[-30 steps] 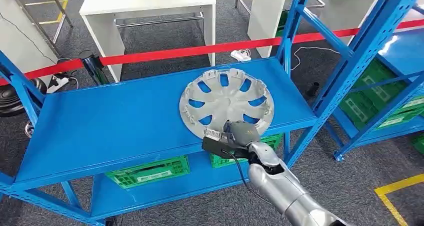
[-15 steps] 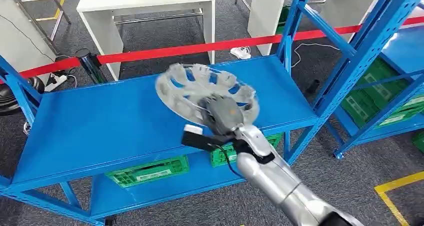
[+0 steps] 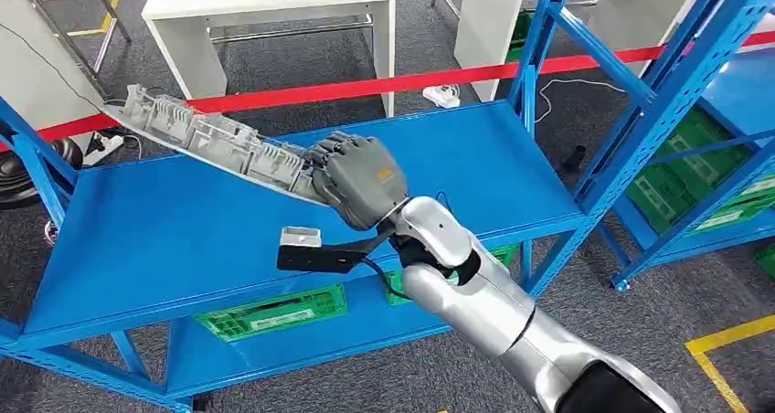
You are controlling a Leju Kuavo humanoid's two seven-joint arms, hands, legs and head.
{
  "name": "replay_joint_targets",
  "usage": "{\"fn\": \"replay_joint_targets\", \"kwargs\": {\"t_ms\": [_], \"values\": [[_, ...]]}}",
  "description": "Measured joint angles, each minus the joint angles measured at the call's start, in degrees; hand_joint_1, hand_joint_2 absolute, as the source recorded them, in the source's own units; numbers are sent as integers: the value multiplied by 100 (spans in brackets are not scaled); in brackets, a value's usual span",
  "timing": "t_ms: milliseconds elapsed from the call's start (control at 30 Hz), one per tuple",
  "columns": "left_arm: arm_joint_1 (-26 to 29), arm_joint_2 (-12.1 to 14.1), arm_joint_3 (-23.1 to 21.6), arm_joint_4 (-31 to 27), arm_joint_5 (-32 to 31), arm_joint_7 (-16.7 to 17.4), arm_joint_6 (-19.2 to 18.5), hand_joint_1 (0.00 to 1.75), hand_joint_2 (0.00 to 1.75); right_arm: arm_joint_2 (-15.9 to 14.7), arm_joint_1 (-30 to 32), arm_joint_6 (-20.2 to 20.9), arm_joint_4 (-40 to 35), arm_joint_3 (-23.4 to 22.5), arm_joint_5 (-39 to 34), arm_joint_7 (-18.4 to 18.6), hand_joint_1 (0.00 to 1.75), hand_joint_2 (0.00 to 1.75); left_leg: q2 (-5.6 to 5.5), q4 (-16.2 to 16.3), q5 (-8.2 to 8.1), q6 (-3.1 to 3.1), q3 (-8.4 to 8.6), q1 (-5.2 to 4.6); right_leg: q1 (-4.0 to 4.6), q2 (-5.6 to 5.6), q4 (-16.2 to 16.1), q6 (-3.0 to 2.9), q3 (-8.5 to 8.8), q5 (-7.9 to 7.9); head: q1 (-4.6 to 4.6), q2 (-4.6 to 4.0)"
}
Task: Take the parts from the cabinet and place them on the table.
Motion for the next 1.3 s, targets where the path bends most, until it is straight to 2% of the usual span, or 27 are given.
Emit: {"fn": "replay_joint_targets", "kwargs": {"t_ms": [233,367,500,767,900,1067,1100,1133,1167,1200,1267,1300], "values": [[13,2,28,0,166,-65,-20,0,175,-98,3,-46,-72,50,-13,48,175,175,1,0,0,0,-1,0,1,1,0,0,-3,0,0,0],[0,-4,112,0,240,-13,142,0,175,-151,6,-94,-98,96,-48,79,175,175,6,0,0,-1,-3,0,2,2,0,0,-11,0,0,0],[-31,-22,146,0,221,-13,138,0,175,-205,5,-114,-127,129,-66,107,175,175,6,0,0,-1,-3,0,3,2,0,0,-12,0,0,0],[-55,-48,195,2,267,252,81,0,175,-269,-23,-302,-127,212,40,105,175,175,3,0,0,-1,-8,0,2,1,0,0,-11,0,0,0],[-50,-46,243,2,278,293,81,0,175,-278,-64,-498,-160,273,223,96,175,175,0,22,-13,18,-19,-13,-32,-1,-8,13,-13,8,0,0],[-50,-44,289,2,278,308,81,0,175,-278,-157,-309,-160,317,413,334,175,175,0,52,-29,63,-38,-39,-57,-1,-21,62,-11,20,0,0],[-51,-44,291,2,262,308,81,0,175,-278,-168,-278,-160,323,435,363,175,175,0,45,-1,96,-41,-42,-59,2,-40,99,-7,51,-2,0],[-55,-48,291,2,256,308,81,0,175,-278,-176,-265,-160,326,442,372,175,175,11,-28,50,133,-13,27,-34,3,-28,110,-18,20,4,0],[-59,-50,291,0,247,308,81,0,175,-282,-182,-260,-160,326,457,389,175,175,34,-61,77,144,-8,31,-39,-12,77,117,-67,-74,7,0],[-62,-50,291,0,247,308,81,0,175,-284,-196,-256,-160,328,474,398,175,175,44,-59,86,160,-27,36,-36,-13,366,116,-215,-267,18,0],[-60,-50,293,2,238,304,81,0,175,-286,-190,-258,-153,328,492,409,175,175,62,-45,85,163,-45,35,-47,-14,1339,142,-680,-686,13,0],[-60,-50,293,2,232,300,79,0,175,-295,-184,-258,-151,330,503,409,175,175,67,-35,82,162,-57,35,-48,-14,1727,153,-886,-768,13,0]]}}
